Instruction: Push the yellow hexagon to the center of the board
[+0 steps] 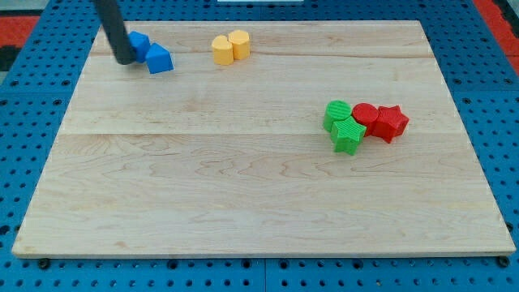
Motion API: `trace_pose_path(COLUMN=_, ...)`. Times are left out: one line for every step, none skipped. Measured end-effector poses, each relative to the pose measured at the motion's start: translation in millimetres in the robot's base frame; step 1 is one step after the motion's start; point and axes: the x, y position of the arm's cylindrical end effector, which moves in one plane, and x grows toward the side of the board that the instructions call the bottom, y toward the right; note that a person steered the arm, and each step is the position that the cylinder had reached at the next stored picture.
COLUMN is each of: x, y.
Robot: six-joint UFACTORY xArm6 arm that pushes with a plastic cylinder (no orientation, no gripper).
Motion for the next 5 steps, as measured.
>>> trace_pose_path(x=-1, y=68)
trace_pose_path(x=-1, y=106)
trace_pose_path(x=-15, y=101)
trace_pose_path(x=-38, y=86)
trace_pose_path(x=-52, y=133)
